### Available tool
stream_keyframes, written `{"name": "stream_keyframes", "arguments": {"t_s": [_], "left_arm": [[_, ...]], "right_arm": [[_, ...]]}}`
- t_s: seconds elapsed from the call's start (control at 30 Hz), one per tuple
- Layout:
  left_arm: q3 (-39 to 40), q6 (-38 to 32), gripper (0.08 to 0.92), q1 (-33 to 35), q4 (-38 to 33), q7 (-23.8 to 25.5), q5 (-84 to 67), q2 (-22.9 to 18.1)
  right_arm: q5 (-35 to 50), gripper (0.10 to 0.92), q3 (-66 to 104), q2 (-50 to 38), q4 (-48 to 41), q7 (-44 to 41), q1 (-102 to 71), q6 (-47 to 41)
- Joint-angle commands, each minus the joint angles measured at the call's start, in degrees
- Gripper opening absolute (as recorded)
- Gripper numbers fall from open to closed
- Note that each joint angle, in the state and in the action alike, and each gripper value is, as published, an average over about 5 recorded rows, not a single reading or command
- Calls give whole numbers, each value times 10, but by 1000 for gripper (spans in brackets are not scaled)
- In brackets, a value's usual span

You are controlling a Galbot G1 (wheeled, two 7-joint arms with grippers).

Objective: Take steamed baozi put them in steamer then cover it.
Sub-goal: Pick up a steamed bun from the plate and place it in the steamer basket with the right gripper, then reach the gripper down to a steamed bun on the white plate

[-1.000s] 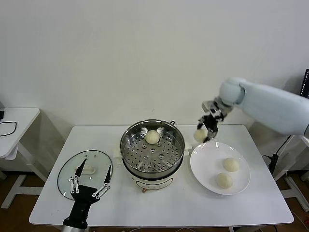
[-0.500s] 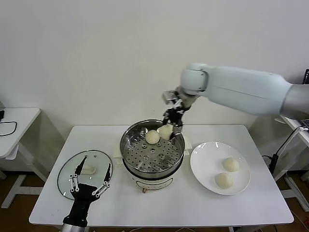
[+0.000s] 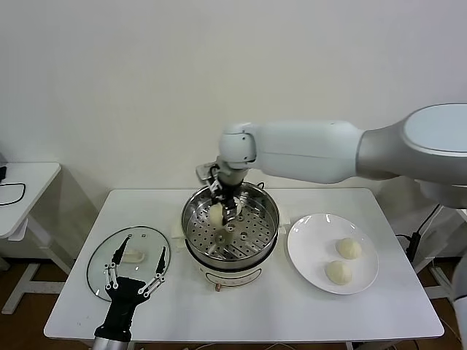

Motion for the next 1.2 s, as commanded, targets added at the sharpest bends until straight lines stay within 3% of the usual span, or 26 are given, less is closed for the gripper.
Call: {"name": "stream_keyframes", "arguments": {"t_s": [0.03,0.47,0.67,0.97,1.2], "left_arm": [[-1,-1,823,0,1,-1,-1,0],[-4,-2,823,1,3,-2,-2,-1],[-5,-2,823,3,0,-3,-2,-1],[-2,-1,823,2,-3,-2,-2,0],[2,0,823,0,-1,-2,0,2]], "right_arm": [[6,679,-14,47,-17,32,-25,-14],[0,695,-11,44,-20,29,-38,-11],[-3,797,-2,15,2,26,-23,-10],[-52,823,53,-162,101,-38,36,14],[-123,823,59,-331,106,-115,56,77]]}}
